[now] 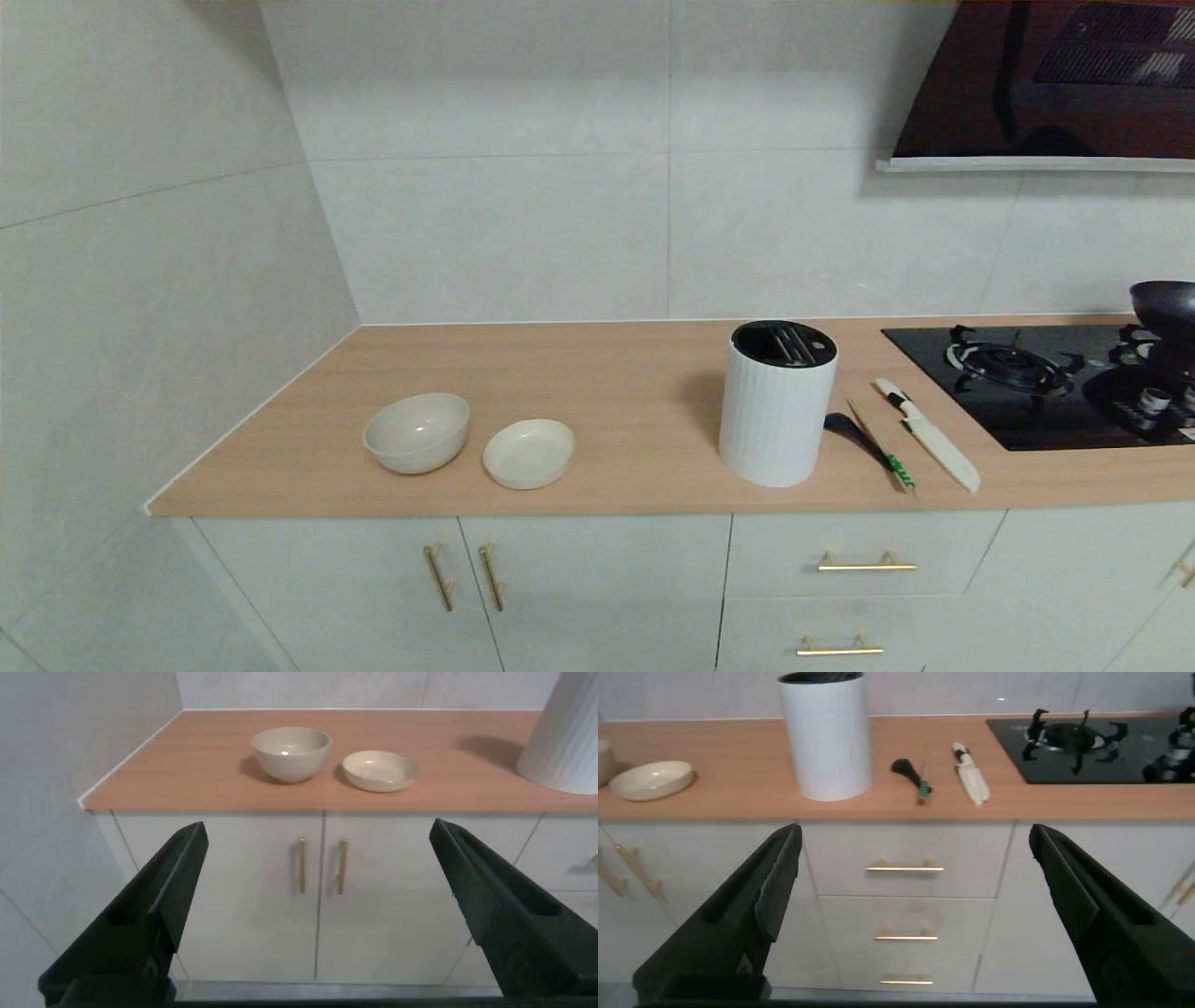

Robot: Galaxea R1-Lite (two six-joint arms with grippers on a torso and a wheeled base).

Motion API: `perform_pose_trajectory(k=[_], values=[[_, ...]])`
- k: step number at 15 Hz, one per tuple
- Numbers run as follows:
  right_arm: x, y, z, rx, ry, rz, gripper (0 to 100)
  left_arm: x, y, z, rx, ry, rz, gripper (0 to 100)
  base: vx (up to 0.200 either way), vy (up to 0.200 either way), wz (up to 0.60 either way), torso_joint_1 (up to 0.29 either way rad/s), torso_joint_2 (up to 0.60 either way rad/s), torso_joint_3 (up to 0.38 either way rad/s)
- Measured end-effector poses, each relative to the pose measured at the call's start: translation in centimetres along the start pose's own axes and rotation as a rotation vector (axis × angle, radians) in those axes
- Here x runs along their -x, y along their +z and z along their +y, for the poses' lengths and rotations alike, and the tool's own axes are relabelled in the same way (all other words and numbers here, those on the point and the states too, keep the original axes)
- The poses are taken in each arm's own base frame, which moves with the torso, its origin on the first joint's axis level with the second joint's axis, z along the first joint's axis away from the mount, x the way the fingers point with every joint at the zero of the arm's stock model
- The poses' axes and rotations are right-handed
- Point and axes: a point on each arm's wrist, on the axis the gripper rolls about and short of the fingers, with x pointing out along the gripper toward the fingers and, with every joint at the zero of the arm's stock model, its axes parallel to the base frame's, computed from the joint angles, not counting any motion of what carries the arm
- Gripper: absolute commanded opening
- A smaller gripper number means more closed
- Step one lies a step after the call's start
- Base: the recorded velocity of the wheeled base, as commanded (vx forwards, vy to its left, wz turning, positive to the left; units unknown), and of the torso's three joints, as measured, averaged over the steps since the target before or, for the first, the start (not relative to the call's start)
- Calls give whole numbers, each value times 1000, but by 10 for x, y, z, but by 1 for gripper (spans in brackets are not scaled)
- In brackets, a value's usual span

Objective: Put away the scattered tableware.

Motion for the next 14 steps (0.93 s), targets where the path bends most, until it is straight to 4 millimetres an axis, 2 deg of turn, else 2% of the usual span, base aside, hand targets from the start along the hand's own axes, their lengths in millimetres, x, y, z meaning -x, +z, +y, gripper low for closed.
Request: perform_pose_trajectory(k=[14], values=[[0,0,0,1,2,0,100,0,0,0,-2,1,0,100,0,200,0,1,3,0]])
